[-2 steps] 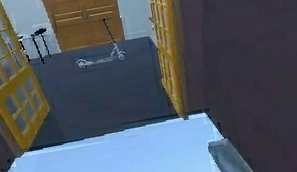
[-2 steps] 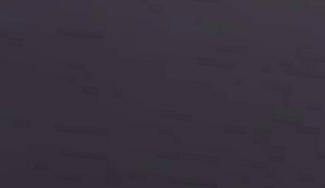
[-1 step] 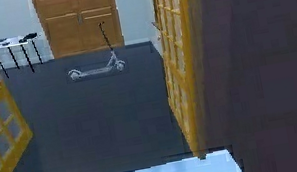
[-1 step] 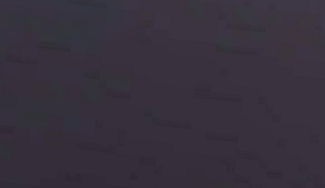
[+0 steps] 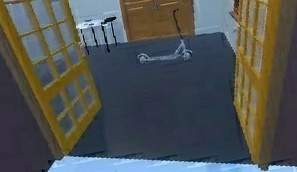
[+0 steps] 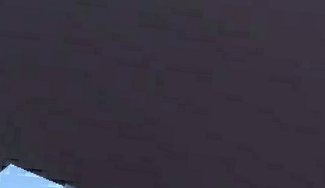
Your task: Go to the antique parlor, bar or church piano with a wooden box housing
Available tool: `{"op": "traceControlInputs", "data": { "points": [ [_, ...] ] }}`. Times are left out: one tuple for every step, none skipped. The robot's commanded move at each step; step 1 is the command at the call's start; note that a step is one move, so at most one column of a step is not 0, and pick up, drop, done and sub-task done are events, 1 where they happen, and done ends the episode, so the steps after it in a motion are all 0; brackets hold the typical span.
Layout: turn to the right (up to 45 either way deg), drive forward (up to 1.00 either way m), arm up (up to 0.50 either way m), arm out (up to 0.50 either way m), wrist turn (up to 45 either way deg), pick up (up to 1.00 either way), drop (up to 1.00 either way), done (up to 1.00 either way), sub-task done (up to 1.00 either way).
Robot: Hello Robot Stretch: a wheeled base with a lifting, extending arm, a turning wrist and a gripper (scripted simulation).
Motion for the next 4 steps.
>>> {"op": "traceControlInputs", "data": {
  "points": [
    [0.0, 1.0, 0.0, 0.0, 0.0, 0.0, 0.0, 0.0, 0.0],
    [-3.0, 0.0, 0.0, 0.0, 0.0, 0.0, 0.0, 0.0, 0.0],
    [-3.0, 0.0, 0.0, 0.0, 0.0, 0.0, 0.0, 0.0, 0.0],
    [0.0, 1.0, 0.0, 0.0, 0.0, 0.0, 0.0, 0.0, 0.0]
  ]
}}
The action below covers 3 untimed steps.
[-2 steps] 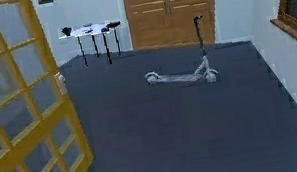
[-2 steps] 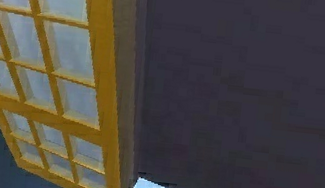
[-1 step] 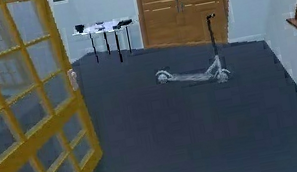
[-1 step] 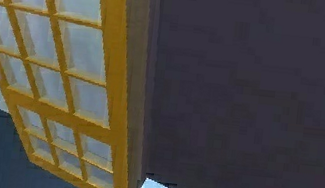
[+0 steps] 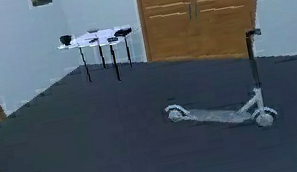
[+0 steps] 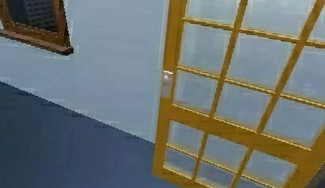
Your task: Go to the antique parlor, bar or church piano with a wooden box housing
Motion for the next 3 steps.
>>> {"op": "traceControlInputs", "data": {
  "points": [
    [0.0, 0.6, 0.0, 0.0, 0.0, 0.0, 0.0, 0.0, 0.0],
    [45.0, 0.0, 0.0, 0.0, 0.0, 0.0, 0.0, 0.0, 0.0],
    [45.0, 0.0, 0.0, 0.0, 0.0, 0.0, 0.0, 0.0, 0.0]
  ]
}}
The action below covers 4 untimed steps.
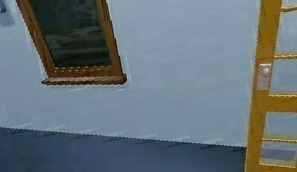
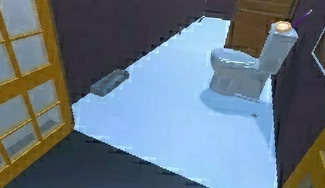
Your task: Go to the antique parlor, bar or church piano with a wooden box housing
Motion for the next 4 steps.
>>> {"op": "traceControlInputs", "data": {
  "points": [
    [3.0, 0.0, 0.0, 0.0, 0.0, 0.0, 0.0, 0.0, 0.0],
    [0.0, 0.1, 0.0, 0.0, 0.0, 0.0, 0.0, 0.0, 0.0],
    [-45.0, 0.0, 0.0, 0.0, 0.0, 0.0, 0.0, 0.0, 0.0],
    [-45.0, 0.0, 0.0, 0.0, 0.0, 0.0, 0.0, 0.0, 0.0]
  ]
}}
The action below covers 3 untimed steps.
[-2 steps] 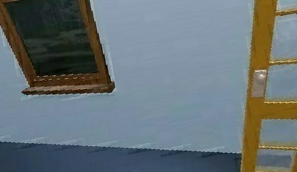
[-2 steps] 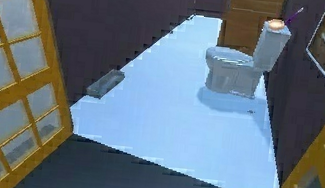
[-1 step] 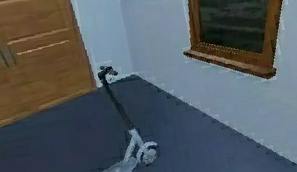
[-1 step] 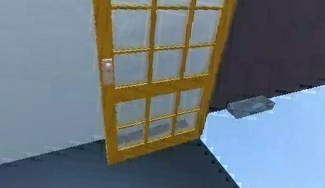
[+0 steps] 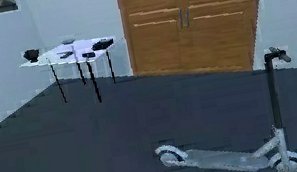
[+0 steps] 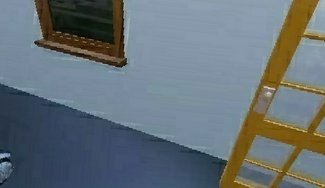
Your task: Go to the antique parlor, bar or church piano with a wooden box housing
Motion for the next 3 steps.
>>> {"op": "traceControlInputs", "data": {
  "points": [
    [-15.0, 0.0, 0.0, 0.0, 0.0, 0.0, 0.0, 0.0, 0.0],
    [0.0, 0.5, 0.0, 0.0, 0.0, 0.0, 0.0, 0.0, 0.0],
    [-45.0, 0.0, 0.0, 0.0, 0.0, 0.0, 0.0, 0.0, 0.0]
  ]
}}
